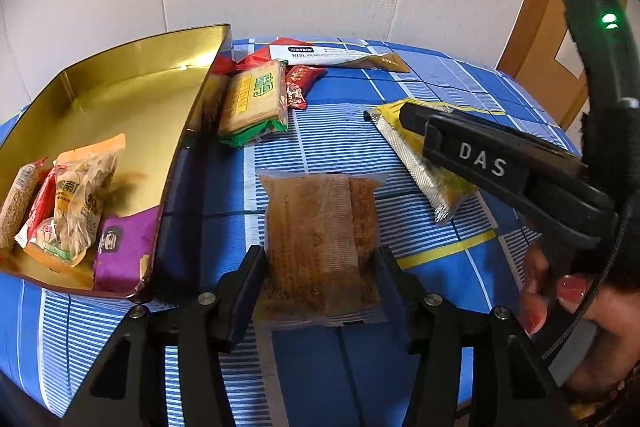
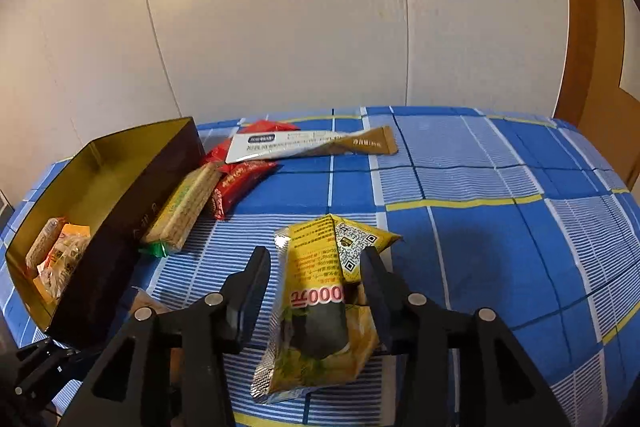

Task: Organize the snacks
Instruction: 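Carry the brown pastry pack into the tin tray and open the left tool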

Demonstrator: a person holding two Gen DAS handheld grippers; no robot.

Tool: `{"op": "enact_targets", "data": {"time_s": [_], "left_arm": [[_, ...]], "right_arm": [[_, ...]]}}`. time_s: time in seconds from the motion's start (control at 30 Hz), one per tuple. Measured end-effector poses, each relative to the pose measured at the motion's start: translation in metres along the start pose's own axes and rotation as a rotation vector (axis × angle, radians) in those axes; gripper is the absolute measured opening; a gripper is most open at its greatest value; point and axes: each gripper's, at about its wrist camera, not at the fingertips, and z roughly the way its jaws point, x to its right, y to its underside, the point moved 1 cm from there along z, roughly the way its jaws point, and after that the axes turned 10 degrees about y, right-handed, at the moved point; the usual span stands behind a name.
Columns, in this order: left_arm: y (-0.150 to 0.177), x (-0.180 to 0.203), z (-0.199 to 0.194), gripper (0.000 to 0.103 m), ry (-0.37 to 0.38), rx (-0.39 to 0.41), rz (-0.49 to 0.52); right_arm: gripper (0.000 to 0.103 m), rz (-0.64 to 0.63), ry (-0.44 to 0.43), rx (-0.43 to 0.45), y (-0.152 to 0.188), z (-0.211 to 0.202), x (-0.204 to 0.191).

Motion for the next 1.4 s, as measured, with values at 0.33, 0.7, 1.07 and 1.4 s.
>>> {"op": "enact_targets", "data": {"time_s": [0.33,0.7,1.07,1.4], "left_arm": [[0.000,-0.001,0.001,0.057,0.004,-0.001,0.010],[-0.001,0.001,0.002,0.056,-0.004,-0.001,0.028],[-0.001,0.003,-0.006,0.052,0.019,0.007,0.033],[-0.007,0.020,-0.031,0.052,0.088,0.085,0.093]], "right_arm": [[0.062,0.009,0.024,0.049,-0.004,-0.006,0.002],[0.054,-0.002,-0.034,-0.097,0.001,0.024,0.003],[0.043,0.041,0.000,-0.061,0.000,0.013,0.017],[0.042,0.176,-0.021,-0.090,-0.001,0.018,0.042]]}}
